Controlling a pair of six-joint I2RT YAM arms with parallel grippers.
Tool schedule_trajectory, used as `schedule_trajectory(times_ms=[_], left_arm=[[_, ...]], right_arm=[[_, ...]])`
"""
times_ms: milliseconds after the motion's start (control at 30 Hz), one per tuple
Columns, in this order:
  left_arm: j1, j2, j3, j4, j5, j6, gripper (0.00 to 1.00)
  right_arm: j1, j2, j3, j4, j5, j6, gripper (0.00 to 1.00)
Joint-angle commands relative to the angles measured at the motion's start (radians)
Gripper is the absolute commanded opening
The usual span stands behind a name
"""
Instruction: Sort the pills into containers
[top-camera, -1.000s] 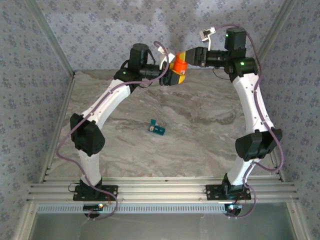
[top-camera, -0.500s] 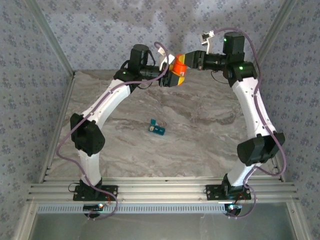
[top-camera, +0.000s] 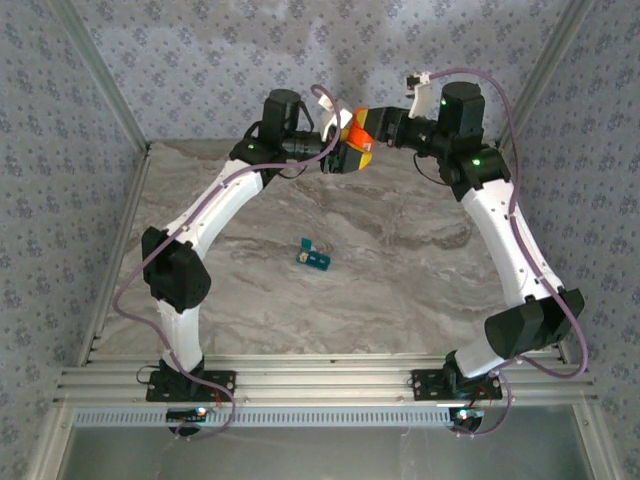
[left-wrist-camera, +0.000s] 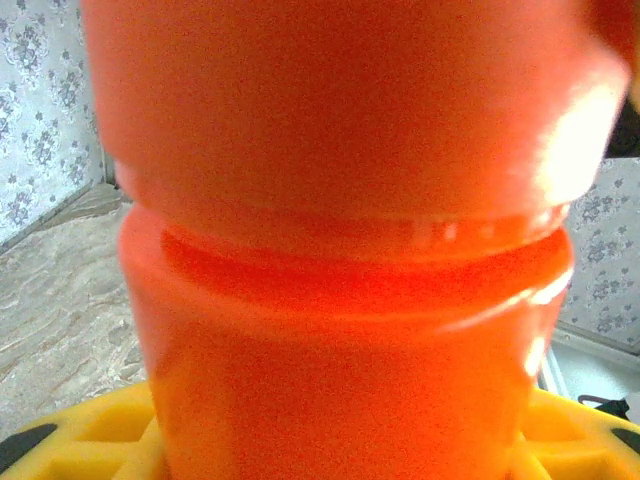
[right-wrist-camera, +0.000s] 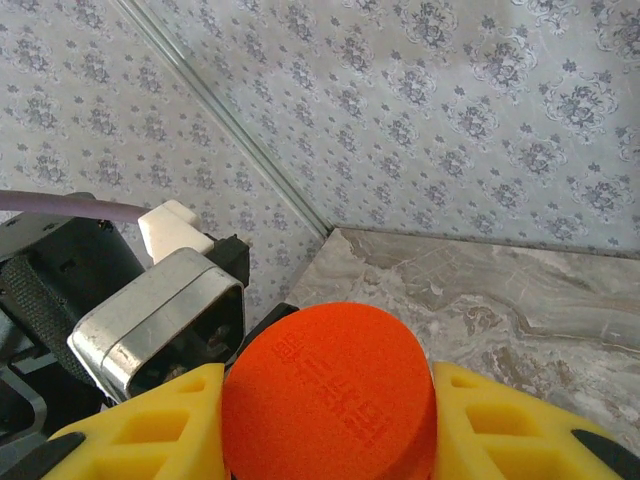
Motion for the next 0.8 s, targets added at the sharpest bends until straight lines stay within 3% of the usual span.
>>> schedule_trajectory(times_ms=[0, 233, 400, 500, 767], left_arm=[[0.009, -0.026, 0.023, 0.136, -0.030, -0.036, 0.00], [0.008, -0.022, 0.024, 0.126, -0.032, -0.030, 0.00], [0.008, -0.016, 0.028, 0.105, -0.025, -0.018, 0.00], [0.010, -0.014, 0.030, 0.093, -0.021, -0.013, 0.00], [0.012, -0.007, 0.054, 0.048, 0.021, 0.006, 0.00]], right_arm=[[0.017, 0.026, -0.005, -0.110, -0.024, -0.012, 0.39], [-0.020, 0.050, 0.071, -0.123, -0.073, 0.007, 0.45], [-0.077, 0.056, 0.136, -0.135, -0.176, 0.007, 0.67], [-0.115, 0.042, 0.146, -0.125, -0.238, -0.002, 0.75], [-0.216, 0.051, 0.167, -0.124, -0.419, -0.027, 0.80]])
